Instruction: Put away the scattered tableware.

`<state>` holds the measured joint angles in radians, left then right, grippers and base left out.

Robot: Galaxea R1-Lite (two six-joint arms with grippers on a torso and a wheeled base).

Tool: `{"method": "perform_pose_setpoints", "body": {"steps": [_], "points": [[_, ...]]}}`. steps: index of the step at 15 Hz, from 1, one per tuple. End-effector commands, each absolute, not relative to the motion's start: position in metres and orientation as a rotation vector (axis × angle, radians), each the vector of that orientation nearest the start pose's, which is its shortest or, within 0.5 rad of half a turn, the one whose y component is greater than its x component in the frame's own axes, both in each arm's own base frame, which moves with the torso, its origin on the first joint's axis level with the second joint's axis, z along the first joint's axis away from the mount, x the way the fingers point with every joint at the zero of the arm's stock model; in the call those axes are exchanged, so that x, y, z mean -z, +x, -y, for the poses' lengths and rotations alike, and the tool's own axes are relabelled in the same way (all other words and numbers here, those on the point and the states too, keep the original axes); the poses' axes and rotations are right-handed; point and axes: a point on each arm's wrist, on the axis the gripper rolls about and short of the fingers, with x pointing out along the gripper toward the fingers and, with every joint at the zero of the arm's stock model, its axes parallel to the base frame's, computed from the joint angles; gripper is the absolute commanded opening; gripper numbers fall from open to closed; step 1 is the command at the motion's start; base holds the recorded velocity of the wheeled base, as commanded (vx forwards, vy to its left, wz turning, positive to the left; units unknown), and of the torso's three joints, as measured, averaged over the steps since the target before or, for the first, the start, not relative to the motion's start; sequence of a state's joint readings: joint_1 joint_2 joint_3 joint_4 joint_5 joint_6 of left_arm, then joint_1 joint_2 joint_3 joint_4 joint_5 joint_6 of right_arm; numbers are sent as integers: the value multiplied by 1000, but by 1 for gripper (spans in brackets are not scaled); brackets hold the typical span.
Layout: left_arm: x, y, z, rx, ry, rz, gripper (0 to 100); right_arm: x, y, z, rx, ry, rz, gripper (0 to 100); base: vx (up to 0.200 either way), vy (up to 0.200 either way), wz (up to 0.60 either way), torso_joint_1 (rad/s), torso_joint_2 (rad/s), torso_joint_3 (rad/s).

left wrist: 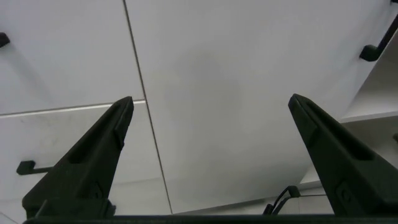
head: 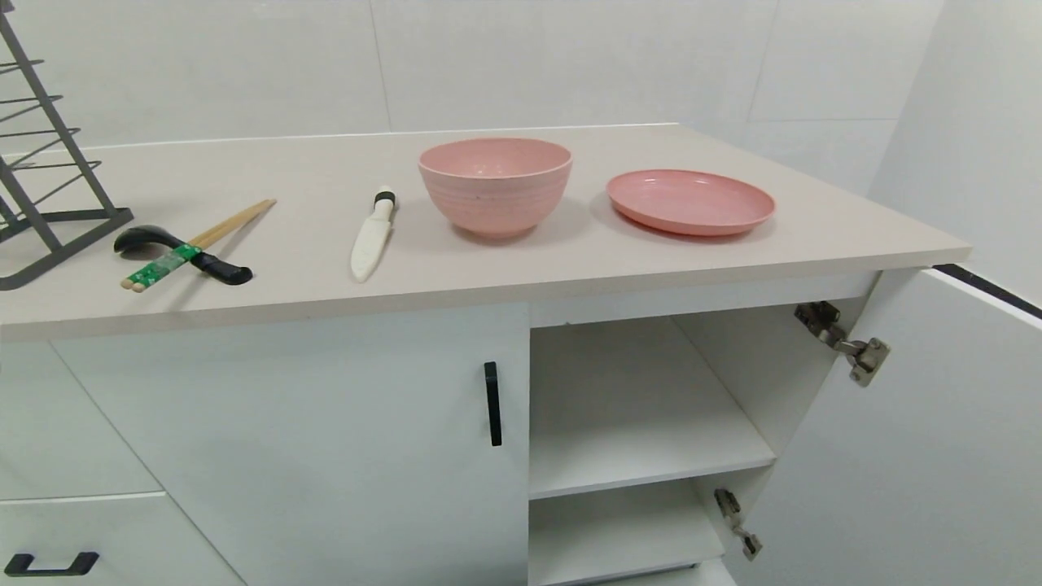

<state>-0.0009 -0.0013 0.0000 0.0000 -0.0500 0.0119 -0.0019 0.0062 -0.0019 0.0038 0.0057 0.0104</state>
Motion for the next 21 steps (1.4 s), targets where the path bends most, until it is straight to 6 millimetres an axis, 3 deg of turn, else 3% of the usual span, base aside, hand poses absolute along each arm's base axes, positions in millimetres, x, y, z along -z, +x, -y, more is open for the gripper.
{"method": "perform_pose_setpoints", "body": {"steps": [1, 4, 14, 21], "points": [[-75, -23, 1, 51, 12, 0, 100, -75, -22, 0, -5, 11, -12, 100, 0, 0, 0, 212, -36, -110], [-75, -23, 1, 51, 12, 0, 100, -75, -22, 0, -5, 11, -12, 100, 0, 0, 0, 253, -178, -185], [-76, -23, 1, 49, 12, 2, 100, -75, -22, 0, -5, 11, -12, 100, 0, 0, 0, 183, -552, -216], [-76, -23, 1, 49, 11, -1, 100, -75, -22, 0, -5, 11, -12, 100, 0, 0, 0, 329, -475, -230]]}}
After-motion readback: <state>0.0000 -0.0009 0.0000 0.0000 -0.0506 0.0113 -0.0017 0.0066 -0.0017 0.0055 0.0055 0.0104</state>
